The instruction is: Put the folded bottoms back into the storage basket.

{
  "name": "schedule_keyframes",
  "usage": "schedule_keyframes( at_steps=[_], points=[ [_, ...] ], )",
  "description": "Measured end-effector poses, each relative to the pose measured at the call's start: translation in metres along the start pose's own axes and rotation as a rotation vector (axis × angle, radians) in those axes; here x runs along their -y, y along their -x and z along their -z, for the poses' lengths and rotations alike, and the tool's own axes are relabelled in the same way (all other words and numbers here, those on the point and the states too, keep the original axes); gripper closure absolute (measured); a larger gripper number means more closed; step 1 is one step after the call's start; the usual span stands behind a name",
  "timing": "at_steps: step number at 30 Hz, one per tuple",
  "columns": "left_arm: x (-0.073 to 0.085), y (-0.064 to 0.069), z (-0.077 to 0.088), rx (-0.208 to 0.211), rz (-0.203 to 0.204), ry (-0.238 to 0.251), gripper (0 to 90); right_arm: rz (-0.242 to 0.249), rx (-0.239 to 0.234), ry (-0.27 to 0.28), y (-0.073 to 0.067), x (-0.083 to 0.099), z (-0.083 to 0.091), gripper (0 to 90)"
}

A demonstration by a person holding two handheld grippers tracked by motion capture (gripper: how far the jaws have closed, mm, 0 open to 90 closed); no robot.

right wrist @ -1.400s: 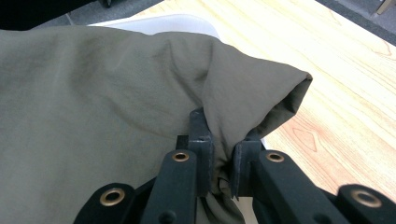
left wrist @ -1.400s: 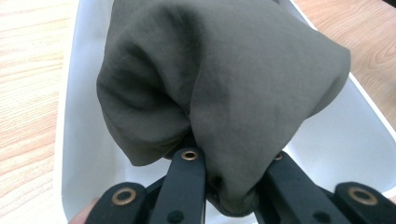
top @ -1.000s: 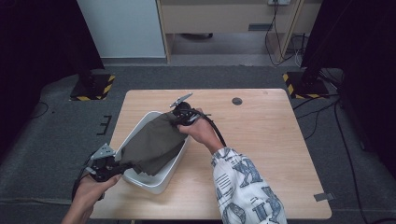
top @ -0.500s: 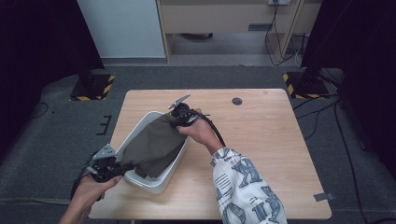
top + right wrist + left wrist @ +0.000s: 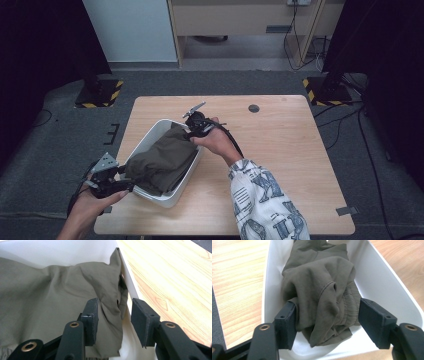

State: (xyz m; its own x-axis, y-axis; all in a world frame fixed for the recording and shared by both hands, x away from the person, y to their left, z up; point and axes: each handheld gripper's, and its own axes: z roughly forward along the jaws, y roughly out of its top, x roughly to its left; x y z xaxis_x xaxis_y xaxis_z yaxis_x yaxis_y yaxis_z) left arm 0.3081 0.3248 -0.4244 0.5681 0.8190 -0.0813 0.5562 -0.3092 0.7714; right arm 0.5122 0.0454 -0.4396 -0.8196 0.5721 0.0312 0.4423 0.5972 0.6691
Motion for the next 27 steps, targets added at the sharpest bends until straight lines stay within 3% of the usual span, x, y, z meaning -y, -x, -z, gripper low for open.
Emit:
schedule_keyframes(
  at_steps=[10, 15, 18, 20, 23, 27],
  points=[
    [-0.009, -0.004, 0.012, -0.017, -0.012, 0.064, 41.9, -0.023, 0.001, 0.021, 0.004, 0.004, 0.009, 56.4],
    [-0.018, -0.013, 0.005, -0.038, 0.005, 0.064, 57.9, -0.035, -0.004, 0.038, 0.005, 0.004, 0.012, 58.0],
    [-0.020, -0.017, -0.001, -0.073, 0.008, 0.042, 66.5, -0.032, -0.003, 0.052, 0.006, 0.004, 0.014, 59.1],
    [-0.017, -0.022, -0.007, -0.062, 0.033, 0.019, 72.0, -0.036, -0.004, 0.057, 0.006, 0.004, 0.015, 59.6],
    [-0.012, -0.022, -0.015, -0.017, 0.057, -0.026, 79.1, -0.035, -0.008, 0.061, 0.006, 0.004, 0.016, 59.7],
    [-0.009, -0.011, -0.027, 0.028, 0.024, -0.087, 83.2, -0.034, -0.010, 0.068, 0.005, 0.004, 0.018, 59.7]
  ],
)
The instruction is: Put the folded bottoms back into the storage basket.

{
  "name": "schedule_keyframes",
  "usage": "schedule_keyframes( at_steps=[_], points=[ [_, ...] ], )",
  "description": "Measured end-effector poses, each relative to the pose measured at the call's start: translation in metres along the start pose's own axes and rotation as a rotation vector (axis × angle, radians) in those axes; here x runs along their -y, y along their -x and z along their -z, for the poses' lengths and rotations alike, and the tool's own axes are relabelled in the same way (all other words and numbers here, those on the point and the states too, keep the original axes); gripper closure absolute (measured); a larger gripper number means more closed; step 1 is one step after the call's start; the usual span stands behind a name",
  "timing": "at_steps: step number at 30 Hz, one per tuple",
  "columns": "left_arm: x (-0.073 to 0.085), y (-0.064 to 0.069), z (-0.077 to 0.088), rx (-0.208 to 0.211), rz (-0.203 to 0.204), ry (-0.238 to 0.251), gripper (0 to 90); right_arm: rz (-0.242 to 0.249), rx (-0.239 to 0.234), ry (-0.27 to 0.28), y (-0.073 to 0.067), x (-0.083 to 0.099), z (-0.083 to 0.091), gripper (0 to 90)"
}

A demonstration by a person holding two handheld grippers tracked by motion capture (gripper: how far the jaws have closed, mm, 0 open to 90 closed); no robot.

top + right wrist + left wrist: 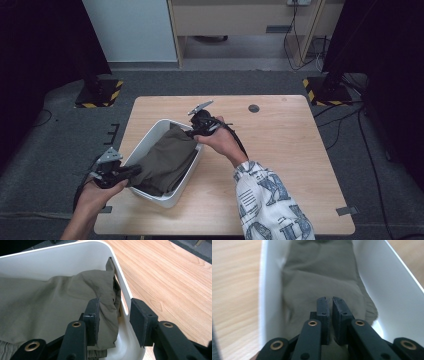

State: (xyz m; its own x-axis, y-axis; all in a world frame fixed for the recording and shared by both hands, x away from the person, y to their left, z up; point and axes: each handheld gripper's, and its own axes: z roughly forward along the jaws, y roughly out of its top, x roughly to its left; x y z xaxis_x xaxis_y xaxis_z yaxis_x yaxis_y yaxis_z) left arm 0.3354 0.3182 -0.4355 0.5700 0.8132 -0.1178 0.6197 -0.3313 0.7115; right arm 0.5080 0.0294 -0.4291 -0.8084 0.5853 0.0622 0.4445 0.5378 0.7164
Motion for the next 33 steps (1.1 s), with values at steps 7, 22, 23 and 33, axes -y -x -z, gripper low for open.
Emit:
schedule_keyframes(
  at_steps=[7, 22, 23, 33],
  points=[
    [-0.003, 0.016, -0.017, 0.020, -0.050, -0.073, 84.5, -0.008, -0.002, 0.007, 0.000, 0.002, 0.003, 58.3],
    [-0.011, -0.004, -0.003, -0.101, -0.062, 0.093, 58.1, -0.016, 0.014, 0.062, -0.002, 0.004, 0.011, 37.8],
    [-0.013, -0.005, -0.003, -0.110, -0.068, 0.104, 57.3, -0.016, 0.020, 0.062, -0.002, 0.004, 0.012, 36.6],
    [-0.020, -0.028, -0.015, -0.162, -0.070, 0.140, 54.8, -0.019, 0.058, 0.077, -0.001, 0.009, 0.017, 32.3]
  ],
)
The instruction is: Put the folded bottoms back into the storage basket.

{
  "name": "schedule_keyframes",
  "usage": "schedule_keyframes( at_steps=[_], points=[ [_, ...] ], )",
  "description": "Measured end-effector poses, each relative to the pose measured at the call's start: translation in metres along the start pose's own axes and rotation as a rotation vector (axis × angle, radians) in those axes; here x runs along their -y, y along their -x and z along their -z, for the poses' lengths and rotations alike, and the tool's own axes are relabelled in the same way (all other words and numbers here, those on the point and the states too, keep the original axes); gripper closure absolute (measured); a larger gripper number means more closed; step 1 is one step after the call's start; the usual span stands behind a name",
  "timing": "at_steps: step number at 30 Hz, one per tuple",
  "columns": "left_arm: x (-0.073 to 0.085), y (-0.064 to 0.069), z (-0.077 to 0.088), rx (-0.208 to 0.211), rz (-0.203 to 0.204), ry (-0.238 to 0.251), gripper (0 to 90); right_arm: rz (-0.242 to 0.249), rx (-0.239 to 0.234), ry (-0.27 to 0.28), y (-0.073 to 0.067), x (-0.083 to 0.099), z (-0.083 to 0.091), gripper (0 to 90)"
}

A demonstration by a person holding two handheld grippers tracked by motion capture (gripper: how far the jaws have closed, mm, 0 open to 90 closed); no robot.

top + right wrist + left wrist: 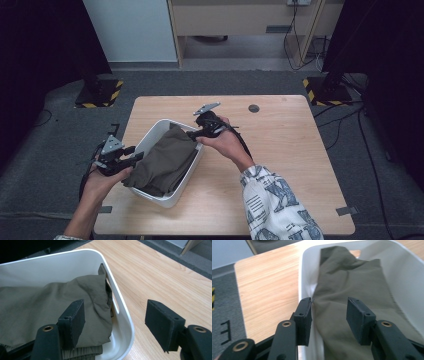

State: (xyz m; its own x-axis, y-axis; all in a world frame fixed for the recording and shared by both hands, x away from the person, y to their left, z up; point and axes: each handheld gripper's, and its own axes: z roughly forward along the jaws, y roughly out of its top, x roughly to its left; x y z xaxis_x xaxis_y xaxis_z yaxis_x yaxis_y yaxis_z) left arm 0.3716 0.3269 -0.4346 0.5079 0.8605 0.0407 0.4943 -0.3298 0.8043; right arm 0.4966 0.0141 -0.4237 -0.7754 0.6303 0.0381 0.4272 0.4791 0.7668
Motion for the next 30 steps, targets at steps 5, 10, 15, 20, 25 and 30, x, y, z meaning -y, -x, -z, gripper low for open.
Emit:
schedule_keyframes(
  at_steps=[5, 10, 15, 20, 25, 30],
  points=[
    [0.004, -0.010, -0.002, -0.023, 0.021, 0.014, 55.8, -0.012, 0.011, 0.023, 0.003, 0.004, 0.004, 36.7],
    [0.007, -0.019, -0.002, -0.022, 0.054, 0.012, 61.9, -0.005, 0.006, 0.030, 0.005, 0.009, 0.009, 45.2],
    [0.011, -0.020, -0.006, -0.036, 0.054, -0.017, 65.7, -0.021, 0.002, 0.029, 0.009, 0.016, 0.012, 49.1],
    [0.015, -0.022, -0.010, -0.041, 0.067, -0.034, 66.9, -0.026, 0.006, 0.032, 0.012, 0.022, 0.016, 50.3],
    [0.019, -0.024, -0.012, -0.035, 0.086, -0.030, 69.3, -0.036, 0.012, 0.047, 0.015, 0.026, 0.021, 51.8],
    [0.021, -0.025, -0.013, -0.032, 0.104, -0.025, 72.0, -0.046, 0.023, 0.047, 0.020, 0.032, 0.026, 54.1]
  ],
)
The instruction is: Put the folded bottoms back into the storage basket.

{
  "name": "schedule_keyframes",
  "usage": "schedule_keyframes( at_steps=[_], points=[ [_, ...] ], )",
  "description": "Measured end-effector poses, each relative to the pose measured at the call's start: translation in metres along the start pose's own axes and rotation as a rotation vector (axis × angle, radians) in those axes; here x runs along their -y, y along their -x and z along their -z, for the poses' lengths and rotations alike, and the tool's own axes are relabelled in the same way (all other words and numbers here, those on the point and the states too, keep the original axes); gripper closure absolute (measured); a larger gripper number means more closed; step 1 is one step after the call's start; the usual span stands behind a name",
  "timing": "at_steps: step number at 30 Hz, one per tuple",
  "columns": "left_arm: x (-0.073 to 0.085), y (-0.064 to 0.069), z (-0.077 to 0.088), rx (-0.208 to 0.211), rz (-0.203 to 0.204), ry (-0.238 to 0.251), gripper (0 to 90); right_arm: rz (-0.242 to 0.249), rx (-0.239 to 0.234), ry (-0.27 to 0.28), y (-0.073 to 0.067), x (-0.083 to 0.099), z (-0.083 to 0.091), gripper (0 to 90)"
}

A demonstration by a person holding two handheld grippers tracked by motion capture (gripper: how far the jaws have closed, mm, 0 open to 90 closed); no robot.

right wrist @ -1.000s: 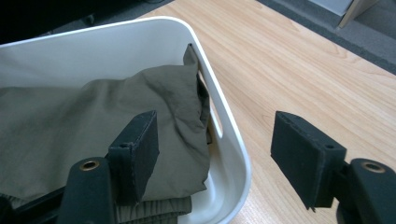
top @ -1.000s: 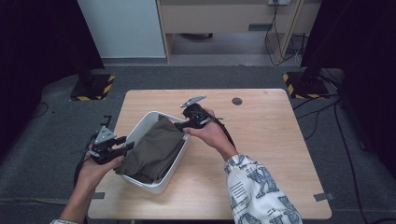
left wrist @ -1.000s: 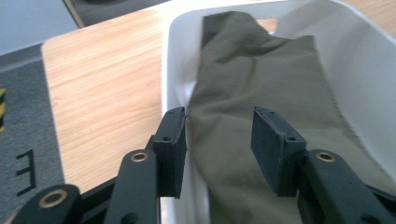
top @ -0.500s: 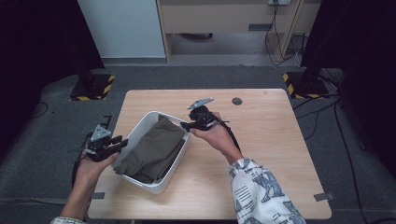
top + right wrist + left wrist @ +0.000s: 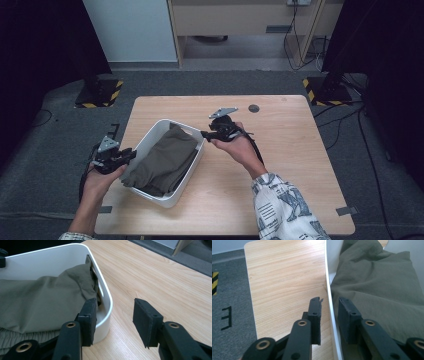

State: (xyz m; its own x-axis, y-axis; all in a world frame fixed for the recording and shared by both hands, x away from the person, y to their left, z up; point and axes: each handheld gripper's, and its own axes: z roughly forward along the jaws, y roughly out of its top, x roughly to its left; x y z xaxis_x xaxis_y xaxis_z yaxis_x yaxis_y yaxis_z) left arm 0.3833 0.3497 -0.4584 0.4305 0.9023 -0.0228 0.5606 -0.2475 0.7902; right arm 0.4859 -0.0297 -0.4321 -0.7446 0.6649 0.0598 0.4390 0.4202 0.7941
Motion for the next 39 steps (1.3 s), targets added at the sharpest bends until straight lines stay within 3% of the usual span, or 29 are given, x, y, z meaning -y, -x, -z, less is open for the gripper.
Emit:
schedule_keyframes(
  at_steps=[8, 12, 26, 34, 39],
  points=[
    [0.004, 0.000, -0.003, 0.012, 0.018, -0.013, 76.6, 0.009, 0.011, -0.004, 0.002, 0.011, 0.005, 56.0],
    [0.006, 0.001, -0.007, 0.040, 0.026, -0.026, 79.6, 0.005, 0.010, -0.019, 0.003, 0.018, 0.003, 56.5],
    [0.009, 0.003, -0.008, 0.037, 0.053, -0.017, 78.5, -0.003, 0.004, -0.041, 0.001, 0.035, -0.002, 53.6],
    [0.007, 0.011, -0.012, 0.062, 0.061, -0.012, 75.5, -0.002, -0.014, -0.064, -0.001, 0.043, -0.007, 52.9],
    [0.005, 0.017, -0.015, 0.079, 0.061, -0.011, 73.7, -0.006, 0.000, -0.071, 0.002, 0.045, -0.005, 52.5]
  ],
)
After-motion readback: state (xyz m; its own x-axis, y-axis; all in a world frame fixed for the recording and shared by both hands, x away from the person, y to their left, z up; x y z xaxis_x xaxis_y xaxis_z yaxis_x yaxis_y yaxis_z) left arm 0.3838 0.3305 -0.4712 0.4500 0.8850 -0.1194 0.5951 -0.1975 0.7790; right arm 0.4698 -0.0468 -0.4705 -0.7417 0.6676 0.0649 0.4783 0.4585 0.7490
